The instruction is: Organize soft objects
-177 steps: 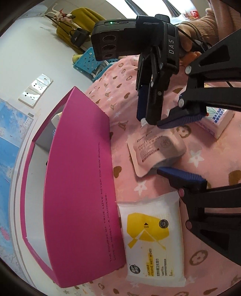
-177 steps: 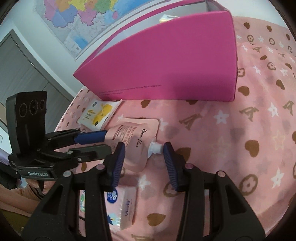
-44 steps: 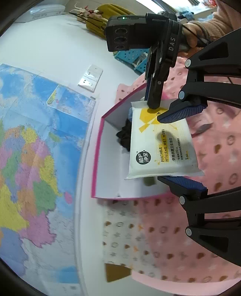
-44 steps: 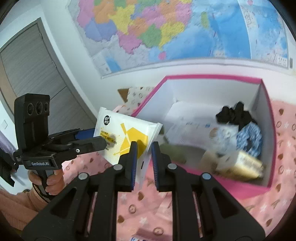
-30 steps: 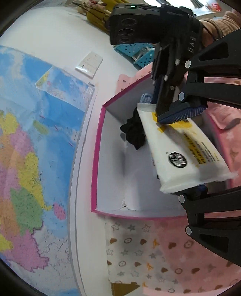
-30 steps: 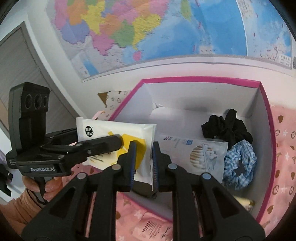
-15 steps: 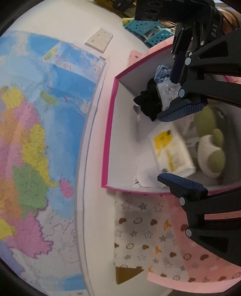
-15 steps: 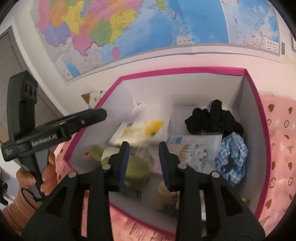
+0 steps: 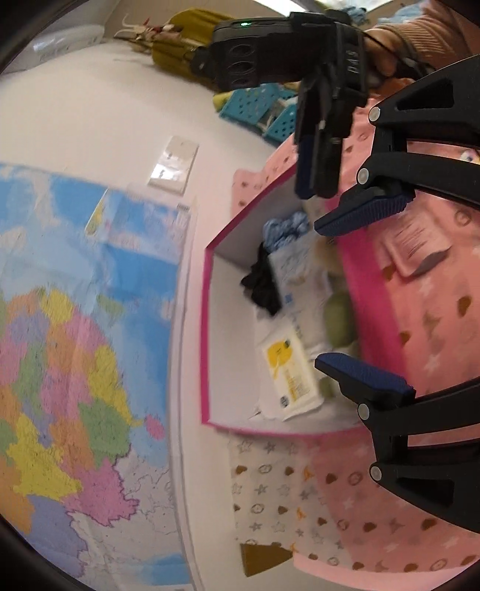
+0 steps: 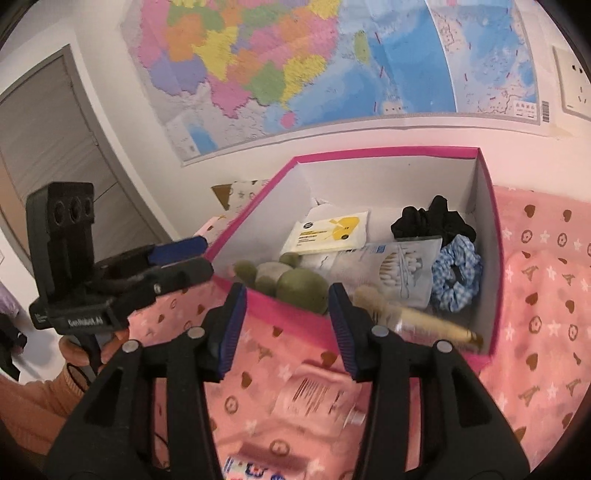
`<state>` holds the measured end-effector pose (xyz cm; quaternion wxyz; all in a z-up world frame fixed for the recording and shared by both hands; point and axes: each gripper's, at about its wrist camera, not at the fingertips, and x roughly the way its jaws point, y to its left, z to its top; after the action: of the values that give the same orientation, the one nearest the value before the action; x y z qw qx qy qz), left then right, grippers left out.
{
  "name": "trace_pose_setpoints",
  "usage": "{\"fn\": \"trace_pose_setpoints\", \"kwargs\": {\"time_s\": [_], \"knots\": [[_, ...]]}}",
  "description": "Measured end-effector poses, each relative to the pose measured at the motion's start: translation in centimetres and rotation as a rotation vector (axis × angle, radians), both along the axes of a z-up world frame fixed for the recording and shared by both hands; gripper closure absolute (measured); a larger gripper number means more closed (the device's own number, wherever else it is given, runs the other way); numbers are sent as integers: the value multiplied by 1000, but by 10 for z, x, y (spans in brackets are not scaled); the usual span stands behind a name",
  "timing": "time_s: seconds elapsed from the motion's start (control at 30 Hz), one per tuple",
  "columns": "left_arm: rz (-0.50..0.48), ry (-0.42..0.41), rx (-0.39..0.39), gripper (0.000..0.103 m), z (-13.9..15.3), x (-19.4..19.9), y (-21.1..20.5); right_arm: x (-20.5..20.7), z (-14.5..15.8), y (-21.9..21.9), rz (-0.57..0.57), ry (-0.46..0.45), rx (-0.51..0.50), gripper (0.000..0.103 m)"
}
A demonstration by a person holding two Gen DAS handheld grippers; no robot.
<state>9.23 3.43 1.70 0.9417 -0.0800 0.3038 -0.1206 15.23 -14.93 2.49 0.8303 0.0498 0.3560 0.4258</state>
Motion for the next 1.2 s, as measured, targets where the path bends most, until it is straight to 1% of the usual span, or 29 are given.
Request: {"fn": "trace_pose_setpoints", "kwargs": {"time_s": [0.07,0.17,0.3,0.43,0.6,0.67,0.83,0.97,1.03,1.2], "knots": [[-9,8,25,36,-5,-10,-9,-9,-3,-4,12,6,2,53],[-20,31,31,36,-14,-21,-18,-18,-10,-10,15,21,-5,53],[-29,74,44,36,-29,-27,-25,-30,-25,-18,14,60,-8,53],[-16,95,71,35,-41,-30,-30,-33,-42,-25,-4,111,-10,53],[-18,133,67,36,-52,-30,-30,-32,-66,-31,-38,171,-31,51],[-17,143,64,36,-56,-30,-31,-31,-75,-32,-53,195,-35,46],[-16,191,60,36,-74,-27,-32,-25,-98,-31,-80,242,-60,45],[-25,241,40,36,-92,-25,-31,-22,-109,-29,-94,255,-82,45],[-33,262,28,36,-99,-25,-31,-20,-113,-28,-97,266,-76,45],[-72,282,-1,38,-105,-23,-35,-18,-117,-28,-106,263,-61,45]]}}
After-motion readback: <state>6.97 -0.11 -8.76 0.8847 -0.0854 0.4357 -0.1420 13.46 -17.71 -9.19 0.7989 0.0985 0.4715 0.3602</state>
